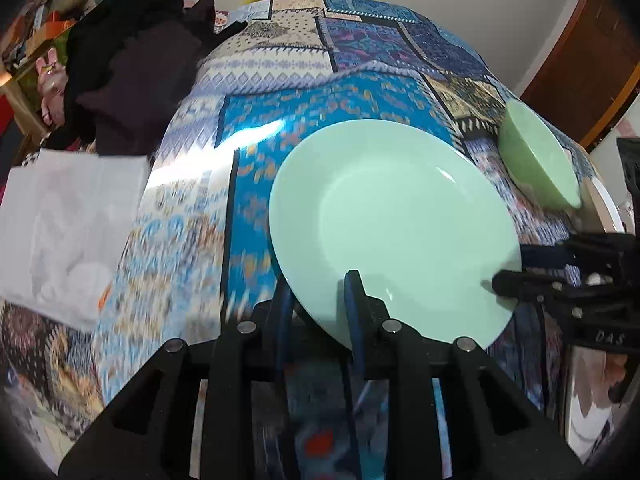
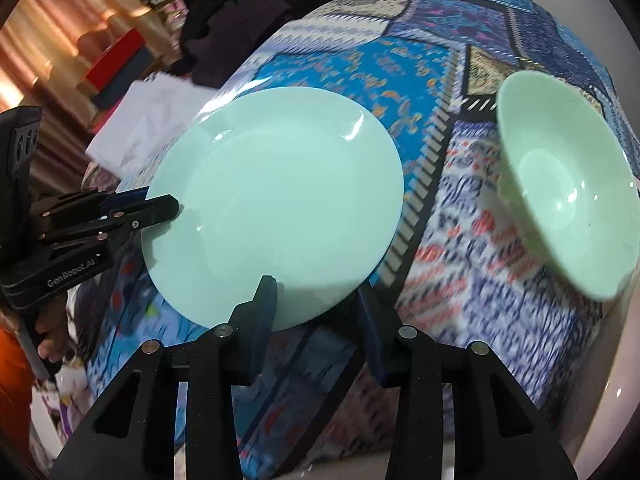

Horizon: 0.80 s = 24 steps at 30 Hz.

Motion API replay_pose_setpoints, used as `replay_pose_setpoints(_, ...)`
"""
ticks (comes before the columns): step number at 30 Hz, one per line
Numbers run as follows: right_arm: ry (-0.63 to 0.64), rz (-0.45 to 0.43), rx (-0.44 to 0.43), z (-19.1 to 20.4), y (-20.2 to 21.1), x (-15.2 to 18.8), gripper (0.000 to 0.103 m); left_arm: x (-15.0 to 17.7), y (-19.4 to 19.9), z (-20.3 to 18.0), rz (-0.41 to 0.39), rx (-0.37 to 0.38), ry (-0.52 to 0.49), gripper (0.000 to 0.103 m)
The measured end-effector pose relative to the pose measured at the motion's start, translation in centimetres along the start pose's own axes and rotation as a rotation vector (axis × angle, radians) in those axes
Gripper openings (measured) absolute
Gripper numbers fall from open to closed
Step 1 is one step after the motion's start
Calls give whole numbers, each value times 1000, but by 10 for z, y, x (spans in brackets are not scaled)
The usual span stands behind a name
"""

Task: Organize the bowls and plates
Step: 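Lay the pale green plate onto the plates in the right gripper with the left gripper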

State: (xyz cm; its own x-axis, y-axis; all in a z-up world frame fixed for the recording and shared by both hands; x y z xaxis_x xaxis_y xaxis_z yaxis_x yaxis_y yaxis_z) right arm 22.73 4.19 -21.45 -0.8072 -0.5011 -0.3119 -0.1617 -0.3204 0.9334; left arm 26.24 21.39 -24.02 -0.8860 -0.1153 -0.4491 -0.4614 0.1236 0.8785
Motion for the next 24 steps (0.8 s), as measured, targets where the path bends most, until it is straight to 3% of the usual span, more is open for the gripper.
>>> replay_pose_setpoints(4, 56, 28, -3, 11, 2, 15, 35, 30, 18, 2, 24, 27, 29, 26)
replay_pose_setpoints(9, 55, 17, 27, 6, 3, 8, 35, 55, 34, -1, 53, 33, 23, 28)
replay_pose_setpoints(13, 12, 0, 33, -1, -5, -9, 35, 52, 36, 5, 33, -10, 39, 34)
replay_pose_setpoints(19, -26, 4, 26, -12, -25, -33, 35, 40, 24, 13, 41, -12, 60, 36)
replay_pose_setpoints(24, -7, 12, 15, -7, -34, -41, 37, 31, 15, 18, 50, 28, 85, 36)
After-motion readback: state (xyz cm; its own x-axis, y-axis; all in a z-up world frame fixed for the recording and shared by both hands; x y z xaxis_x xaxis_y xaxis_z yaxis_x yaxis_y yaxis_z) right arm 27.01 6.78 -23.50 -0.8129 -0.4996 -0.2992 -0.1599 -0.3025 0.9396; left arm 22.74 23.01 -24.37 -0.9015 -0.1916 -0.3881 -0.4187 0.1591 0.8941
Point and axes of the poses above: each gripper's, at about its wrist camera, not at the fingertips, and y roughly against the way its jaws point, z to its left, x to its underside, the point moved 4 cm from there along -y, roughly the way its jaws point
